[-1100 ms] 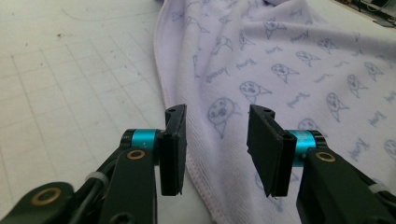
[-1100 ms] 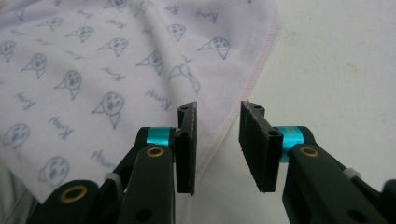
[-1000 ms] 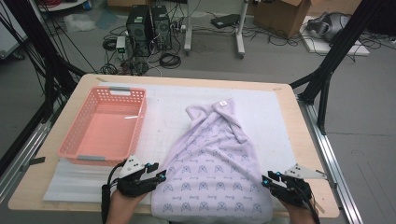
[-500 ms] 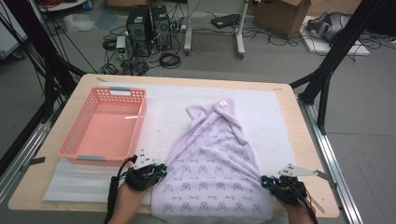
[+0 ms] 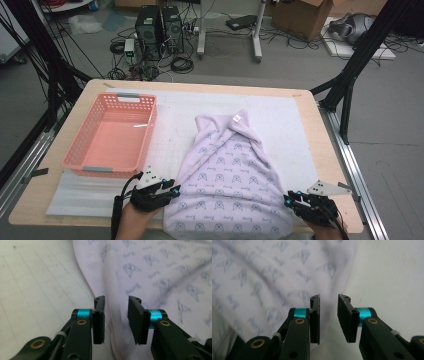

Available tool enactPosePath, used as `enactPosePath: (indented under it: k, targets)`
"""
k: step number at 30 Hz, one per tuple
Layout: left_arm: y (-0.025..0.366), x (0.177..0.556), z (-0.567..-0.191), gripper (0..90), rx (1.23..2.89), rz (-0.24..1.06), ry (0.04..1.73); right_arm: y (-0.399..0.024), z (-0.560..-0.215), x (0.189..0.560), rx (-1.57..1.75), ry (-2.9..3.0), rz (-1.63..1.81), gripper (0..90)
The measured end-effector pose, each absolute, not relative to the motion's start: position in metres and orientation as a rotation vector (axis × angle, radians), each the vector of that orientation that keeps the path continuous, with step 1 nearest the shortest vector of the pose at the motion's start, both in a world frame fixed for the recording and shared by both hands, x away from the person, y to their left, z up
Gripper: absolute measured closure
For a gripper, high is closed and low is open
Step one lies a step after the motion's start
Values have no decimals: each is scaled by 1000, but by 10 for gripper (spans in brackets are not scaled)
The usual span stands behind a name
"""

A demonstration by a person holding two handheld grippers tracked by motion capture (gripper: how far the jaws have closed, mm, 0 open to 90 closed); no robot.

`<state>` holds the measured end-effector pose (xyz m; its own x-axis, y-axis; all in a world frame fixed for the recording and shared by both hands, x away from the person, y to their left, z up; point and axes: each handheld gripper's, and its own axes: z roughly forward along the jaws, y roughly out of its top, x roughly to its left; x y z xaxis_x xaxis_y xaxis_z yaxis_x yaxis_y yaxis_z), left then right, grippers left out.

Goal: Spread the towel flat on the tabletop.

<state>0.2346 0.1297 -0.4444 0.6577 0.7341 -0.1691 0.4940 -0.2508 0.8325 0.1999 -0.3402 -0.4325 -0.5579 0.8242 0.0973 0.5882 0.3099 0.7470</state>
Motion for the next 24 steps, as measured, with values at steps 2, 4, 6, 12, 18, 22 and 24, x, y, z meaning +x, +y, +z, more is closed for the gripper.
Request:
enactPosePath:
  k: [2, 4, 6, 12, 18, 22, 24]
  targets:
    - [130, 241, -441, 618, 1881, 321, 957, -336, -429, 207, 1256, 2233, 1119, 708]
    - [132, 248, -439, 605, 1869, 328, 954, -331, -427, 217, 1234, 2220, 1113, 708]
    - [132, 253, -440, 598, 1860, 320, 962, -325, -428, 231, 1237, 2214, 1094, 708]
    - [123, 268, -446, 586, 1880, 319, 957, -305, -436, 274, 1252, 2235, 1062, 671]
    - [112, 289, -443, 537, 1874, 316, 979, -305, -442, 284, 1259, 2270, 1029, 841]
    - [106, 302, -439, 522, 1885, 343, 989, -321, -440, 272, 1297, 2236, 1032, 839]
    - [103, 310, -437, 511, 1875, 340, 1000, -329, -439, 265, 1308, 2230, 1020, 831]
